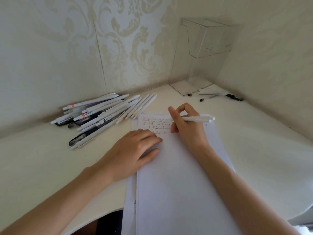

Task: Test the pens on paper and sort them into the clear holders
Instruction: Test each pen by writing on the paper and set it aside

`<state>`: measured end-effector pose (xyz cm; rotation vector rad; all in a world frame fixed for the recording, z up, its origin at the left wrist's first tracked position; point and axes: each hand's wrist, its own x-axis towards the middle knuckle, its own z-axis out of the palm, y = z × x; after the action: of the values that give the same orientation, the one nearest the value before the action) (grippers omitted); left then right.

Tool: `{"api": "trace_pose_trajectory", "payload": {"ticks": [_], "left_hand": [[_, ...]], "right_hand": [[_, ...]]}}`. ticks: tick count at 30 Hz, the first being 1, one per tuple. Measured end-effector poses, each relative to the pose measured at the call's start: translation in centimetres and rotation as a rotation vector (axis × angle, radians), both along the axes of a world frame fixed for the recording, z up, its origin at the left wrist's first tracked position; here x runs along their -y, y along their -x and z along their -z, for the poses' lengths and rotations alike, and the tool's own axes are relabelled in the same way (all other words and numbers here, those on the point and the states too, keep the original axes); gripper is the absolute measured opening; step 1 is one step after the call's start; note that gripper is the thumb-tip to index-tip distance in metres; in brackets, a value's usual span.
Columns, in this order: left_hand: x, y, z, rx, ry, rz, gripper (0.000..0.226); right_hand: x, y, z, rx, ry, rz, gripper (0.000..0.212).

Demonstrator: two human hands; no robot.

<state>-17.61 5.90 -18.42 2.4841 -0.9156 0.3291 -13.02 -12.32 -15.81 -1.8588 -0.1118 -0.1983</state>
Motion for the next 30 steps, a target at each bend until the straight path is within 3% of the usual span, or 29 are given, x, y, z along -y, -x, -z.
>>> {"api": "trace_pose_trajectory", "payload": {"ticks": [3,7,17,20,23,27,30], "left_hand": [[-0.3,0.2,-0.5,-0.138,0.2,-0.058,0.049],[-0.2,0.2,-0.7,-0.191,0.214,0.019,0.061],[-0.5,-0.4,-0.5,-0.249,0.327,-0.003,0.039],[-1.4,-1.5,-0.3,-0.043,0.322,-0.174,0.031],[-3.9,-2.9,-0.7,0.187,0.333,-0.479,0.039],[-6.8,-3.6,-1.0,0.263,0.181,-0.764,0.043],[-5.9,-3.5,-1.3,0.282,0.095,-0.781,0.039]], "right_hand": [[0.1,0.0,0.3,0.057,0.097,-0.112,0.011],[-0.3,-0.4,0.9,0.067,0.232,-0.207,0.042],[-0.3,0.0,0.8,0.129,0.235,-0.324,0.058],[-0.2,0.0,0.7,0.076,0.211,-0.317,0.064],[-0.2,-0.2,1.2,0.041,0.203,-0.283,0.06],[-0.3,-0.4,1.3,0.041,0.195,-0.258,0.057],[-0.4,-0.6,1.4,0.045,0.177,-0.229,0.053]]}}
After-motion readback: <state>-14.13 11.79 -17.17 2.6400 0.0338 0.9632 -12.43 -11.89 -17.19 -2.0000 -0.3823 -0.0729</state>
